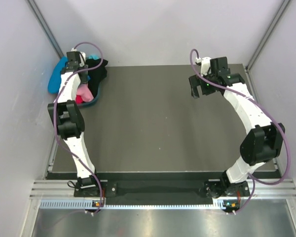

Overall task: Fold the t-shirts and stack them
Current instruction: Grab the tshirt from the pile, then move the tshirt to the center of the board, then flatten the tshirt out

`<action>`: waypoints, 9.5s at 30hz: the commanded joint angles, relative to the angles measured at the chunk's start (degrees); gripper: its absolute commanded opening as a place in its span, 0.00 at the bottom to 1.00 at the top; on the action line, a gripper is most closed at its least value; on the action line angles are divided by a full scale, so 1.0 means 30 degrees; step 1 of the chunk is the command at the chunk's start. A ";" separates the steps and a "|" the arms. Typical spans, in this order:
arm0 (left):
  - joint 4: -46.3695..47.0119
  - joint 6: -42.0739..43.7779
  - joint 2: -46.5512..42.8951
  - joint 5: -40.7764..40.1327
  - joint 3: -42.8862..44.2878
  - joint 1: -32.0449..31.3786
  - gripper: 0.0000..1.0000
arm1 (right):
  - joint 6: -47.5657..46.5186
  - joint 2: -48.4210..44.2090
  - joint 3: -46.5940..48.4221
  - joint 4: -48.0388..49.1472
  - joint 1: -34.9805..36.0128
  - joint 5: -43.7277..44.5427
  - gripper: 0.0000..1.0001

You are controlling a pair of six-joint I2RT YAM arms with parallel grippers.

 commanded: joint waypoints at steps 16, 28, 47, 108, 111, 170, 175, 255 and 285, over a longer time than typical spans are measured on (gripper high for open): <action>-0.0735 -0.1283 -0.1697 0.0375 0.1952 -0.0380 0.00 | -0.1334 0.1106 0.2533 0.0280 0.0413 -0.0209 1.00; -0.0737 -0.1462 -0.8089 0.3670 0.2795 -0.2577 0.00 | -0.2100 0.1633 0.4874 0.1951 0.1294 0.4274 1.00; 0.1224 -0.3479 -0.9793 1.6250 0.1813 -1.1132 0.00 | -0.6079 -0.5618 0.0698 0.1249 0.0971 0.5363 1.00; 0.4038 -0.9958 -1.4013 0.9222 -1.5274 -0.4133 0.46 | -0.9248 0.1840 -0.7488 0.8337 0.9642 0.3628 0.31; 0.4038 -0.9782 -1.3632 0.9251 -1.5069 -0.4133 0.46 | -0.9627 0.0407 -0.6642 0.8134 0.9964 0.5064 0.01; -0.2173 -0.2985 0.1545 1.5699 -0.3556 -1.3273 0.57 | -1.1534 -0.3289 -0.7253 0.8193 -0.1988 0.5918 0.00; -0.2202 -0.2487 0.1721 1.4237 -0.3320 -1.3273 0.50 | -1.1123 -0.3055 -0.7048 0.8046 -0.1988 0.5801 0.00; -0.4048 0.3929 0.1369 0.8022 -0.2734 -1.5090 0.42 | -0.6904 -0.0154 -0.3795 0.6434 -0.4771 0.5361 0.00; -0.4165 0.3081 -0.4599 0.6643 -0.1038 -1.1844 0.00 | -0.5443 -0.1790 -0.3035 0.4796 -0.4625 0.4249 0.00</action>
